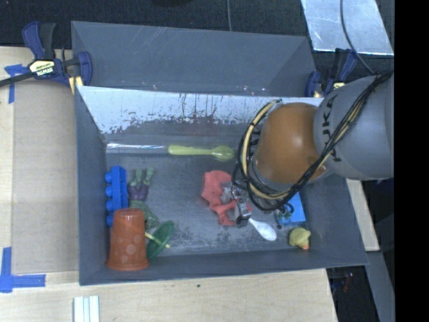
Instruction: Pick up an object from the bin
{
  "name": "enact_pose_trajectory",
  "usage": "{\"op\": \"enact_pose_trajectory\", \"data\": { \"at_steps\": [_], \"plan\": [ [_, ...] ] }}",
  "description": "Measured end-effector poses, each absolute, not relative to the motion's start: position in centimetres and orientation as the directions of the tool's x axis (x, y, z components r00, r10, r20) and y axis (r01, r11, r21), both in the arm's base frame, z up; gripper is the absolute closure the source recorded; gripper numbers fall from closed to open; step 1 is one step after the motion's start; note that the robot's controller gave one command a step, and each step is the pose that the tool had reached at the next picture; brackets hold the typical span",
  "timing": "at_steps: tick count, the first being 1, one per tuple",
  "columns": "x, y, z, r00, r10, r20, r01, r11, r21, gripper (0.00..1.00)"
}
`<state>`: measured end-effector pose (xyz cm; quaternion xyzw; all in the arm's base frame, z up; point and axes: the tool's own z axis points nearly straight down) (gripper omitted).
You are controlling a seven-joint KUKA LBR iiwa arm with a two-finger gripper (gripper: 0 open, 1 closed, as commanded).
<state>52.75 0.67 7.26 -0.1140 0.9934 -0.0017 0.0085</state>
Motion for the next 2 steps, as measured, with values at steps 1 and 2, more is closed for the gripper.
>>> {"op": "enact_pose_trajectory", "data": {
  "at_steps": [1,2],
  "plan": [
    [52.8,0.7,7.3,-0.974,-0.227,-0.016,-0.227,0.974,-0.005,1.0],
    [54.7,2.2,14.7,-0.969,-0.245,-0.013,-0.245,0.969,-0.005,1.0]
  ]
}}
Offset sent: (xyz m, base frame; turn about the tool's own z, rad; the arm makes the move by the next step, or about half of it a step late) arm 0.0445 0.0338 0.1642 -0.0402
